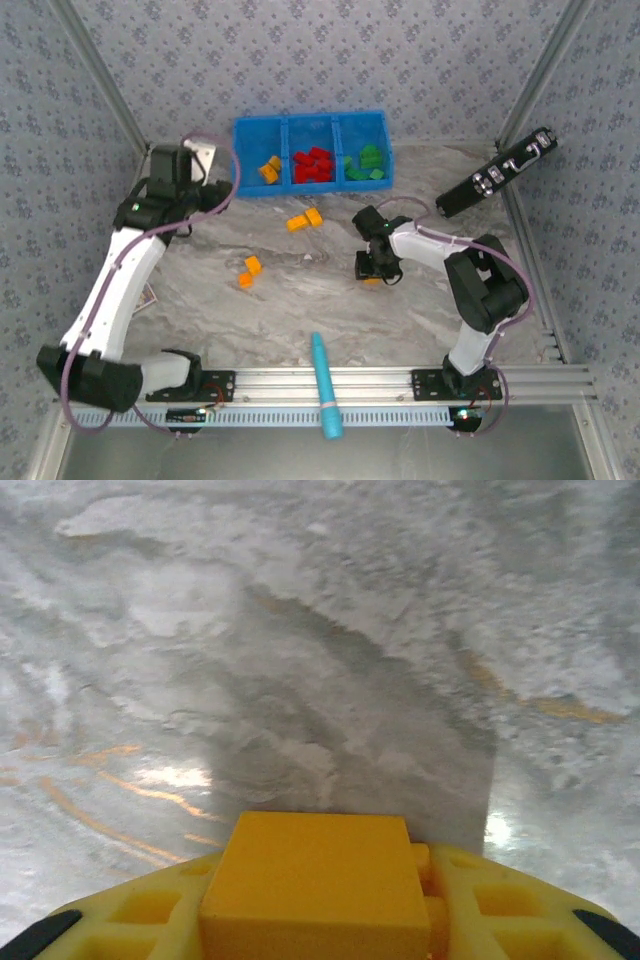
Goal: Sort the legos into containers by color
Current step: Pick up the lego from the center of the table, then place the lego in the container.
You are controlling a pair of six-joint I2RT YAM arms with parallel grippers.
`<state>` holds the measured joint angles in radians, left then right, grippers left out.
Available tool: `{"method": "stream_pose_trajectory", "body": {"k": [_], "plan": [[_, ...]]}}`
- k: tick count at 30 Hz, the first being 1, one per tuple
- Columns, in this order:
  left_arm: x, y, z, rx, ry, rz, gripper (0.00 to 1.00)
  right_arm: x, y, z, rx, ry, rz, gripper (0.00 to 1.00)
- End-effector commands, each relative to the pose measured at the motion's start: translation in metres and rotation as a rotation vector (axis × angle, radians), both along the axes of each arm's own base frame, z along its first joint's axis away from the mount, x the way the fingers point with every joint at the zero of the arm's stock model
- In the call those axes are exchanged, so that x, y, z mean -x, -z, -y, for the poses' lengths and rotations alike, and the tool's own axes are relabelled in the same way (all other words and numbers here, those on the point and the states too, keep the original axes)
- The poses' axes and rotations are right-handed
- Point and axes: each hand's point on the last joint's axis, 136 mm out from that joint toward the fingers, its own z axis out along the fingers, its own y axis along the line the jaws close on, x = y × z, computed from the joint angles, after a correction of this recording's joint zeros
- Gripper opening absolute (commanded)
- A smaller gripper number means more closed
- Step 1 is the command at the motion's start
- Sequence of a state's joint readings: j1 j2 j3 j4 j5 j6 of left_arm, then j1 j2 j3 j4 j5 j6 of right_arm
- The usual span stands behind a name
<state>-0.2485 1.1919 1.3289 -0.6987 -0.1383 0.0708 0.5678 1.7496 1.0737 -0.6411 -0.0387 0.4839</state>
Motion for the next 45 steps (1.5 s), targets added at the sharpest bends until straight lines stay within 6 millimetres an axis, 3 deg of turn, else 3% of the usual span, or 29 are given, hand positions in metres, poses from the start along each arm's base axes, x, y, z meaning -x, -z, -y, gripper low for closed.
{"method": "stream_pose_trajectory", "body": {"k": [1,5,10,16,21,26,33,39,45], "plan": [[0.039,0.014,-0.023,-0.073,-0.028,-0.017,0.77,-0.001,-0.019,-0.009,-0.002,-0.084,-0.018,0.36],[0.062,0.038,-0.029,-0.111,0.011,0.015,0.81,-0.025,-0.068,-0.011,0.026,-0.115,0.040,0.35],[0.066,0.029,-0.023,-0.067,0.044,0.171,0.84,-0.084,-0.139,-0.027,0.048,-0.174,0.230,0.35],[0.076,0.025,-0.015,0.001,0.074,0.257,0.89,-0.160,-0.215,-0.068,0.031,-0.217,0.506,0.36],[0.081,0.017,-0.022,-0.003,0.048,0.288,0.90,-0.215,-0.255,-0.125,-0.079,-0.271,0.710,0.37],[0.082,0.024,-0.025,-0.010,0.035,0.294,0.93,-0.246,-0.265,-0.174,-0.181,-0.321,0.869,0.37],[0.071,0.033,-0.017,0.006,0.055,0.244,0.93,-0.256,-0.249,-0.243,-0.381,-0.415,0.991,0.38],[0.064,0.040,-0.011,0.037,0.068,0.209,0.93,-0.246,-0.208,-0.297,-0.432,-0.528,1.015,0.39],[0.071,0.037,-0.012,0.043,0.071,0.229,0.93,-0.261,-0.173,-0.311,-0.380,-0.510,1.050,0.39]]}}
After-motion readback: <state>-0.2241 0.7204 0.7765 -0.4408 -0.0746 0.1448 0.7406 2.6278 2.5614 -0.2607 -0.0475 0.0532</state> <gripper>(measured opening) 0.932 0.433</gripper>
